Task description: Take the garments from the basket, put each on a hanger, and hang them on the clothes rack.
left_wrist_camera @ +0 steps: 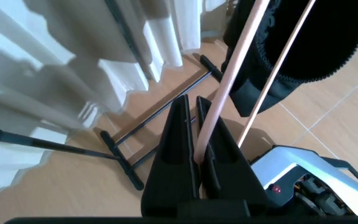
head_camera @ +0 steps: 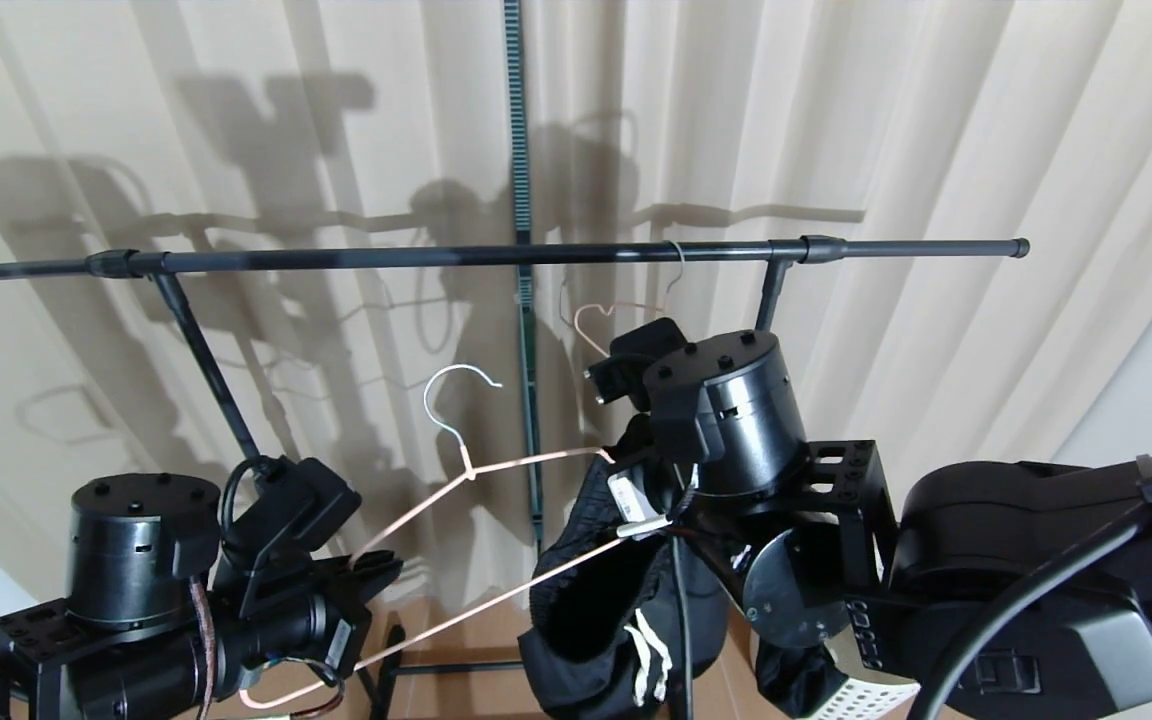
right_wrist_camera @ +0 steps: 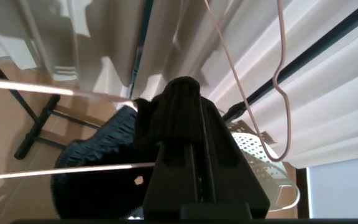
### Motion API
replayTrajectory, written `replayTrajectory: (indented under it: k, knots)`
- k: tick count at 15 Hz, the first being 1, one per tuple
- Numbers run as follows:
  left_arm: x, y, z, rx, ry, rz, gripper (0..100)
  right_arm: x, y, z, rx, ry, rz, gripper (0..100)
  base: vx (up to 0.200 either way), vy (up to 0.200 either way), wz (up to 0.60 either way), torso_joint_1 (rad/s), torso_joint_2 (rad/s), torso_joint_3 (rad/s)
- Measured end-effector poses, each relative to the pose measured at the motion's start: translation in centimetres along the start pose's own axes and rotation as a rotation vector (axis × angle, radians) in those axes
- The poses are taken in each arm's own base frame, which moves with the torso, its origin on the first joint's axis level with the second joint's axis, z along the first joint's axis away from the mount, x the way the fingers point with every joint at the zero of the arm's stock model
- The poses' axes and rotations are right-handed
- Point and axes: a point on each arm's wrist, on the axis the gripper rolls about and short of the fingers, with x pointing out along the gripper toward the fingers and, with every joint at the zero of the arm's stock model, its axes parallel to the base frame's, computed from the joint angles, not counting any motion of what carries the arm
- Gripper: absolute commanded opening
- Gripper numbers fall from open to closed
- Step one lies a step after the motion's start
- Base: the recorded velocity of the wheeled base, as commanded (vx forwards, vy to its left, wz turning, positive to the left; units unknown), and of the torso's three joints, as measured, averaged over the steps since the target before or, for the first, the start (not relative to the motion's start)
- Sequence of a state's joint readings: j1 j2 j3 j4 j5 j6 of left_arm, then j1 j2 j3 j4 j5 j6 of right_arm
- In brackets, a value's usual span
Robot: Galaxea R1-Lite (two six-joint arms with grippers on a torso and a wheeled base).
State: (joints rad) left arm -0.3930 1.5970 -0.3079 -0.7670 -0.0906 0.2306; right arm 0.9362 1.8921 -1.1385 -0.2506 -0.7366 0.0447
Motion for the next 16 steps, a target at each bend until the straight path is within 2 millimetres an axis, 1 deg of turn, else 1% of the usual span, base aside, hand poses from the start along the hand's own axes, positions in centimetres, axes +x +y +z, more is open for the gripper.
replayTrajectory:
  k: [3, 5, 6, 8, 10, 12, 16]
  knots:
    - [-0.1, 0.6, 0.2, -0.018, -0.026, 0.061, 0, -0.2, -0.8, 0.7, 0.018, -0.013, -0.034, 0, 0.000, 0.000, 0.00, 0.000, 0.00, 0.000]
    - [-0.1, 0.5, 0.3, -0.023, -0.033, 0.059, 0, 0.0, -0.7, 1.3, 0.029, -0.024, -0.052, 0, 0.000, 0.000, 0.00, 0.000, 0.00, 0.000]
    - [0.0, 0.3, 0.4, -0.019, -0.035, 0.052, 0, 0.2, -0.4, 1.4, 0.031, -0.028, -0.050, 0, 0.000, 0.000, 0.00, 0.000, 0.00, 0.000]
    - [0.1, -0.2, 0.5, -0.014, -0.042, 0.056, 0, 0.2, 0.8, 1.6, 0.029, -0.038, -0.028, 0, 0.000, 0.000, 0.00, 0.000, 0.00, 0.000]
    - [0.4, -1.0, 0.8, 0.001, -0.058, 0.069, 0, 0.2, 2.1, 1.7, 0.031, -0.045, -0.007, 0, 0.000, 0.000, 0.00, 0.000, 0.00, 0.000]
    - [0.6, -1.9, 0.7, 0.018, -0.080, 0.057, 0, 0.4, 3.0, 2.0, 0.055, -0.055, 0.004, 0, 0.000, 0.000, 0.00, 0.000, 0.00, 0.000]
    - [0.7, -3.1, 0.1, 0.043, -0.067, 0.033, 0, 0.7, 3.8, 2.3, 0.093, -0.062, 0.009, 0, 0.000, 0.000, 0.00, 0.000, 0.00, 0.000]
